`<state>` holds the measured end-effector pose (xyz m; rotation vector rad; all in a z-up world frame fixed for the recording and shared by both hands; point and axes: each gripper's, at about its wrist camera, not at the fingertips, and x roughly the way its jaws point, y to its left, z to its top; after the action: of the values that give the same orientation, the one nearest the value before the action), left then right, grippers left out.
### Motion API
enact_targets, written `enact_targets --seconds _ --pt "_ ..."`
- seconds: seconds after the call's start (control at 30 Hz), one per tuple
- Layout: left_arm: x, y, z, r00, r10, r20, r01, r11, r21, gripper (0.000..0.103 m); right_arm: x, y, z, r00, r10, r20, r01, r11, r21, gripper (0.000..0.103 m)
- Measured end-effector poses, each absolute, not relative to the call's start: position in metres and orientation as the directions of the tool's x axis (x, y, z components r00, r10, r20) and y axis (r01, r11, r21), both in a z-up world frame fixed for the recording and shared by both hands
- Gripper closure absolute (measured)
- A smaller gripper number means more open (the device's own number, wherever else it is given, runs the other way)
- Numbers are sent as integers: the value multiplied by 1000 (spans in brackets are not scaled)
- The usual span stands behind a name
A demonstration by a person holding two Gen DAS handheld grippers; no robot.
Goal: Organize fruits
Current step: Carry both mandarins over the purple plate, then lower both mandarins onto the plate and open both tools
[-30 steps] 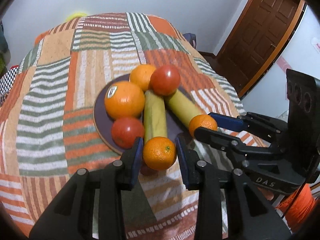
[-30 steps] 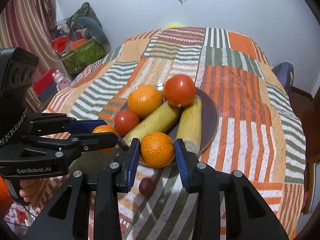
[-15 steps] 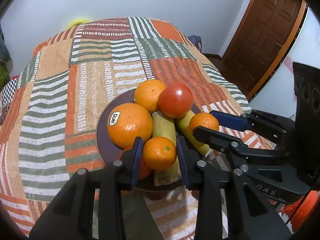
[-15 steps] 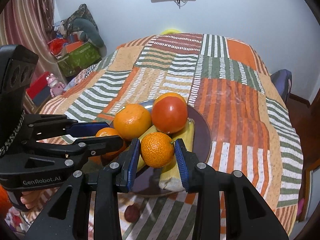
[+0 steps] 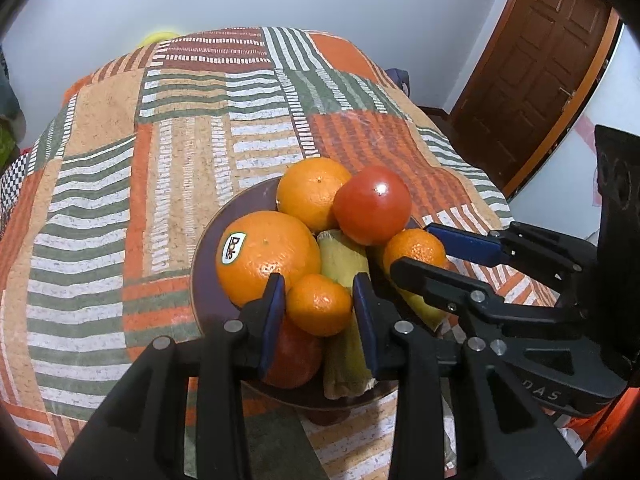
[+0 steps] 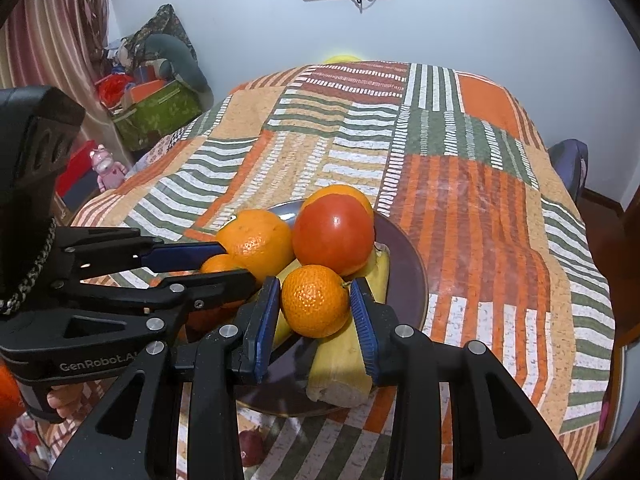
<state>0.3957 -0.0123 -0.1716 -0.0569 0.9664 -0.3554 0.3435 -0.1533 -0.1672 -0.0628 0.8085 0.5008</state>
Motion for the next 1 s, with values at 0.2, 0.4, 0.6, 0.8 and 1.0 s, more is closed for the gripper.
enact_targets --seconds 0.2,0.4,0.6,0.8,1.0 --pt "396 -12 -171 507 -320 -801 274 940 -202 65 346 -156 -171 548 428 -718 -453 874 175 68" --pt "394 -3 -169 521 -313 -794 242 946 -214 48 343 -159 -167 558 427 -712 -445 878 177 63" --pt "382 4 -150 557 -307 -771 242 949 -203 48 335 -161 -156 578 422 -698 -447 880 162 63" --pt "362 12 -129 588 -301 -751 250 950 -185 46 318 -161 -138 608 412 -679 -456 881 126 62" --pt "335 15 -123 594 -285 -752 253 954 -162 44 297 -160 -133 609 414 -677 -469 876 115 62"
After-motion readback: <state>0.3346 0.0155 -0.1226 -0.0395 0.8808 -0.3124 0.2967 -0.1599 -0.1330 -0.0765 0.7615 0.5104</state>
